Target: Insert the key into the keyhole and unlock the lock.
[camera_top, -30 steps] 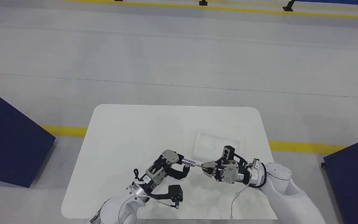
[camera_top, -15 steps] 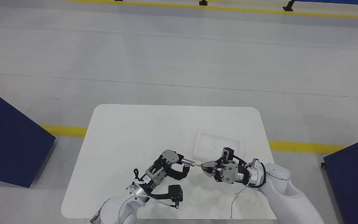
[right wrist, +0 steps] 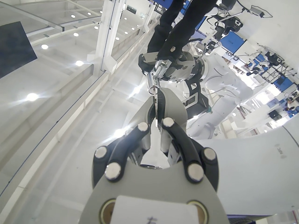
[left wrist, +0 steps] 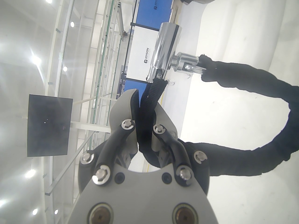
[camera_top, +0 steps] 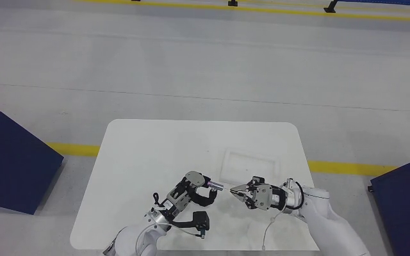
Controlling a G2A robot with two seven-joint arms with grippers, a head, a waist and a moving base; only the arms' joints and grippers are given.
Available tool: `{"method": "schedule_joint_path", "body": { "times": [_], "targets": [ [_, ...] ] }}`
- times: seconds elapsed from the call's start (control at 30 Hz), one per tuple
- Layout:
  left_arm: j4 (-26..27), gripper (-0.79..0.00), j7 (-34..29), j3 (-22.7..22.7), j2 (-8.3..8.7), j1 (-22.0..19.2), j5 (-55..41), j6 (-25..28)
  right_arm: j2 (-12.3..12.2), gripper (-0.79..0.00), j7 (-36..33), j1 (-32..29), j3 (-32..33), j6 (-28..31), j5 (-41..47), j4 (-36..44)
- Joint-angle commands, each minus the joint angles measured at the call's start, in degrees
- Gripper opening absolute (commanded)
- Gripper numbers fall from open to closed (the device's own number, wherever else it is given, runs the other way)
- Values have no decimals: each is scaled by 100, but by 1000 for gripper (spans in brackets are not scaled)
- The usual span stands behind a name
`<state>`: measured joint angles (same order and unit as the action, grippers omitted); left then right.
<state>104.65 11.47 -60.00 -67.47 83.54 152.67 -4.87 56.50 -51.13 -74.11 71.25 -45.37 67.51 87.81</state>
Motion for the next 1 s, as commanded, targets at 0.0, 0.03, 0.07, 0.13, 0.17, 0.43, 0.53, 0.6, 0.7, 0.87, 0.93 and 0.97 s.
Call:
{"method": "schedule_joint_path", "body": {
  "times": [0.0,0.03,0.07,0.13,0.17,0.43,0.53,0.6,0.7,0.87,0.93,0.97],
  "targets": [
    [0,-785,0,0,0,0,0,0,4,-785,86,12,-8,-115,97,-16],
    [0,-785,0,0,0,0,0,0,8,-785,117,12,-17,-195,173,-39],
    [0,-785,0,0,0,0,0,0,10,-785,162,26,-24,-265,221,-48],
    [0,-785,0,0,0,0,0,0,17,-785,254,39,-34,-351,323,-73],
    [0,-785,0,0,0,0,0,0,20,-785,298,50,-40,-372,357,-69],
    [0,-785,0,0,0,0,0,0,34,-785,486,61,-56,-418,555,-74],
    [0,-785,0,0,0,0,0,0,36,-785,542,67,-58,-496,631,-86],
    [0,-785,0,0,0,0,0,0,37,-785,582,77,-55,-578,708,-110],
    [0,-785,0,0,0,0,0,0,40,-785,665,109,-49,-725,848,-145],
    [0,-785,0,0,0,0,0,0,42,-785,756,131,-49,-771,921,-122],
    [0,-785,0,0,0,0,0,0,40,-785,765,133,-48,-752,909,-111],
    [0,-785,0,0,0,0,0,0,40,-785,757,130,-51,-752,915,-113]
  ]
}}
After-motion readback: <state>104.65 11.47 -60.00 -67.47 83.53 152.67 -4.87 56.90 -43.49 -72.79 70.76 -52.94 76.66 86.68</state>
